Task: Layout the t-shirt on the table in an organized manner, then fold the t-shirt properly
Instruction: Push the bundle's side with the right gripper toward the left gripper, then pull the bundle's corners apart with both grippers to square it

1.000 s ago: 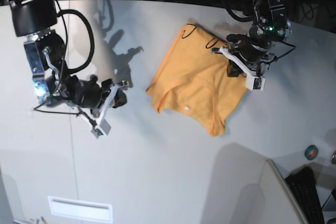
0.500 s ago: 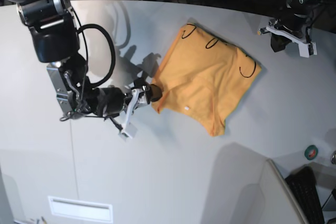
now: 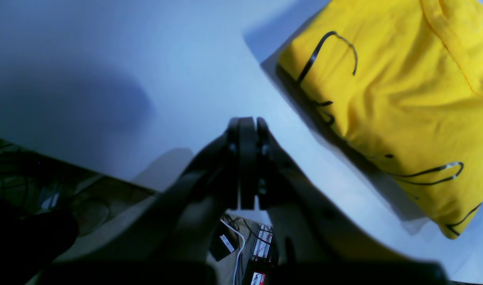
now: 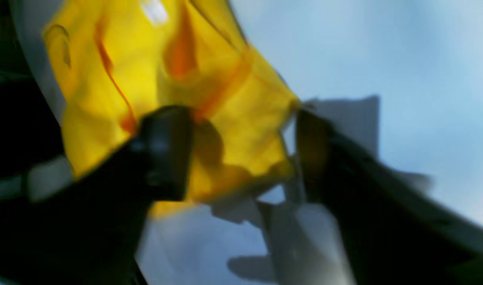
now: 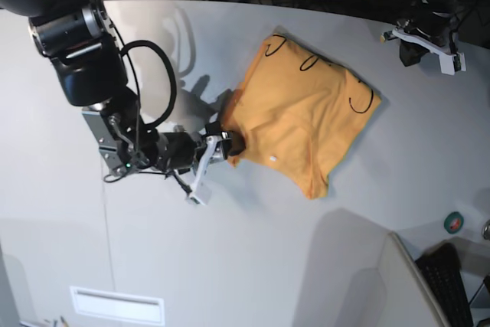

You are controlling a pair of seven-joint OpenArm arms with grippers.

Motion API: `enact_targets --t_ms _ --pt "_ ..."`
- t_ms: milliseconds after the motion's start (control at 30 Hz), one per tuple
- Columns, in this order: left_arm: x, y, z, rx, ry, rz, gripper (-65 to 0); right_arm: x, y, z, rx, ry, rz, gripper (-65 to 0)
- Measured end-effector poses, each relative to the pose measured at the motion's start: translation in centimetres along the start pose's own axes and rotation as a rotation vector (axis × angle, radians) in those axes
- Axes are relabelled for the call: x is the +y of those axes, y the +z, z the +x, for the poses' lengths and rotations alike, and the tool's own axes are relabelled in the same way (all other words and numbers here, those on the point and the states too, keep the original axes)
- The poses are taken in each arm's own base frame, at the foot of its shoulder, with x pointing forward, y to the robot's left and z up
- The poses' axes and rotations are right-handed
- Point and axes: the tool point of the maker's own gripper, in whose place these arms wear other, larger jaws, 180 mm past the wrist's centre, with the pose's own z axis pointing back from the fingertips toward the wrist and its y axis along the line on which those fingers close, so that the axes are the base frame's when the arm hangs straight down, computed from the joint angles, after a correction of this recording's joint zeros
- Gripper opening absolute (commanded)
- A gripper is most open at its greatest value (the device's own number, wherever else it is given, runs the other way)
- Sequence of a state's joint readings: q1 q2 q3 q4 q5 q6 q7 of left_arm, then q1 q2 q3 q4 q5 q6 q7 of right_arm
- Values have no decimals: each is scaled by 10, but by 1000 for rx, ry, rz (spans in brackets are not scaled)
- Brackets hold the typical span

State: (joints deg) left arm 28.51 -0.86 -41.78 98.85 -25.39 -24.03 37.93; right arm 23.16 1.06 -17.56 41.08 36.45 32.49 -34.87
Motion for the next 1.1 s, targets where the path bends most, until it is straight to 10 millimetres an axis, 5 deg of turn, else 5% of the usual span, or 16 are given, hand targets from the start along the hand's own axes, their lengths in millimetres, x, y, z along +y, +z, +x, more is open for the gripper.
enact_targets --t_ms 233,700,733,767,833,900,1100 --pt "-2 -1 0 1 0 -5 -650 -12 -1 -2 1 -50 -73 -650" --pt "-9 -6 10 -24 3 -21 -650 -29 14 -18 -53 -168 -235 -650" --pt "-9 -7 12 -30 3 -23 -650 -29 16 -16 -69 -180 -253 -642" --pt "-12 -8 13 -28 -5 -31 -650 -29 18 -13 -81 -189 -267 -566" --pt "-25 -10 14 -23 -35 -58 -650 -32 23 -7 -103 -208 -298 -429" --pt "-46 -12 23 -42 -63 -108 -650 -36 25 -4 -121 -232 -326 -363" --pt "-107 -26 55 -116 -109 -249 -650 -42 29 -16 -145 -275 -373 -392"
